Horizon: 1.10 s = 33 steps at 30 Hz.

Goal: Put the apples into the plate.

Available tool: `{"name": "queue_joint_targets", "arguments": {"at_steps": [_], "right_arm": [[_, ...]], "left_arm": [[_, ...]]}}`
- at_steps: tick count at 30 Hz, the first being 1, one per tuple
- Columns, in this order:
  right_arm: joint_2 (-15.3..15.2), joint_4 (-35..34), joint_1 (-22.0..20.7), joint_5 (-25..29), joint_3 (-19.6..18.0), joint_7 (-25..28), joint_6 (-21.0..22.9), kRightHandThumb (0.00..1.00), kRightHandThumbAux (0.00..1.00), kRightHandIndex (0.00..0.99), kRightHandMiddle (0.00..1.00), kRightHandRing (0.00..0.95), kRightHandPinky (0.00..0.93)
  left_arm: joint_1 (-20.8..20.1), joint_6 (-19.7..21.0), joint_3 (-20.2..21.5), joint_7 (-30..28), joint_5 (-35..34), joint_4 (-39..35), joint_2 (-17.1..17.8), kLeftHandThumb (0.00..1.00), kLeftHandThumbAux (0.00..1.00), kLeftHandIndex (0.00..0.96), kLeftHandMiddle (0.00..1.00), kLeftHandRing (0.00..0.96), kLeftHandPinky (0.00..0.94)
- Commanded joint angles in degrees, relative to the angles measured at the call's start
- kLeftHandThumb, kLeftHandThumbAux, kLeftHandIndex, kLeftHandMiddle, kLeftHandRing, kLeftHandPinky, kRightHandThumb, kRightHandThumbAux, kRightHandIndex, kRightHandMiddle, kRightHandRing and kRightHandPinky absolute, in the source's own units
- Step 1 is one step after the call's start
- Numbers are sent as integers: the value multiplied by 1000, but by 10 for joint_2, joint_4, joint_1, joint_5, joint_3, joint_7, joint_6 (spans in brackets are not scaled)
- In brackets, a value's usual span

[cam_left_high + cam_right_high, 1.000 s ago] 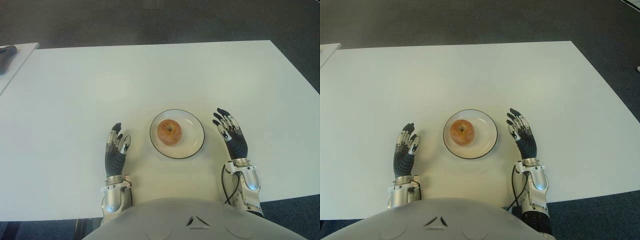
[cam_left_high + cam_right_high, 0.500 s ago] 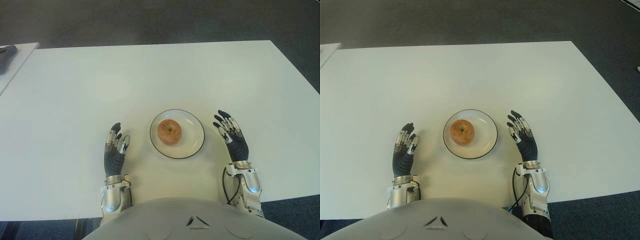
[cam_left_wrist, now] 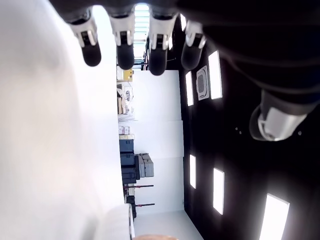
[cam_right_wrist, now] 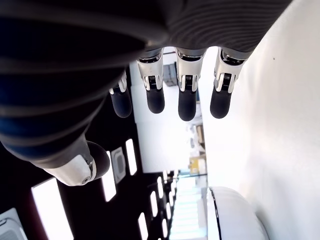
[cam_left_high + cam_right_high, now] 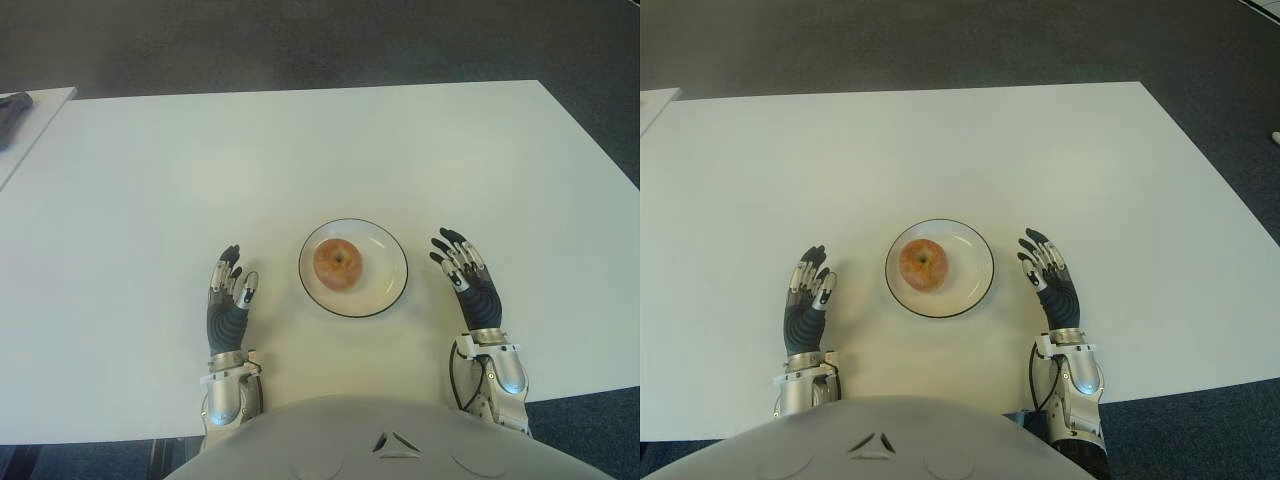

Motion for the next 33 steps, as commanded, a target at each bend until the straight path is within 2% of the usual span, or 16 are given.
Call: {"name": "queue_joint_targets", "arguments": {"at_steps": [1, 5, 11, 14, 16, 20, 24, 33], "right_arm": [[4, 3, 12, 4, 2, -2, 12, 429, 574, 113, 116, 129, 193], [6, 21, 7, 11, 0, 14, -21, 432, 578, 113, 117, 129, 187], [-1, -16, 23, 3, 2, -2, 21, 418, 583, 108, 111, 122, 176], [1, 6, 11, 10, -1, 11, -3, 417, 579, 103, 107, 115, 164], [4, -1, 14, 8, 3, 10, -3, 417, 576, 101, 105, 110, 156], [6, 22, 5, 14, 0, 25, -38, 410, 575, 102, 104, 106, 160], [6, 31, 2, 16, -1, 31, -51, 406, 577, 103, 104, 107, 163], [1, 29, 4, 11, 1, 29, -40, 409, 562, 102, 100, 102, 154]], "left_arm": [[9, 22, 1, 4, 7, 13, -1, 79, 433, 110, 107, 84, 74], [9, 22, -1, 4, 7, 10, -2, 86, 432, 111, 103, 82, 83], [11, 18, -2, 3, 5, 9, -2, 89, 431, 103, 91, 70, 67], [13, 17, -4, 1, 6, 6, -2, 87, 437, 103, 88, 67, 65], [15, 18, -6, 0, 6, 3, -1, 85, 439, 103, 87, 66, 67], [17, 13, -8, 2, 12, 3, -1, 80, 439, 103, 86, 67, 67], [17, 11, -9, 3, 16, 3, -2, 78, 438, 103, 86, 66, 60], [14, -8, -13, -2, 19, 10, 2, 78, 426, 108, 82, 59, 52]]}}
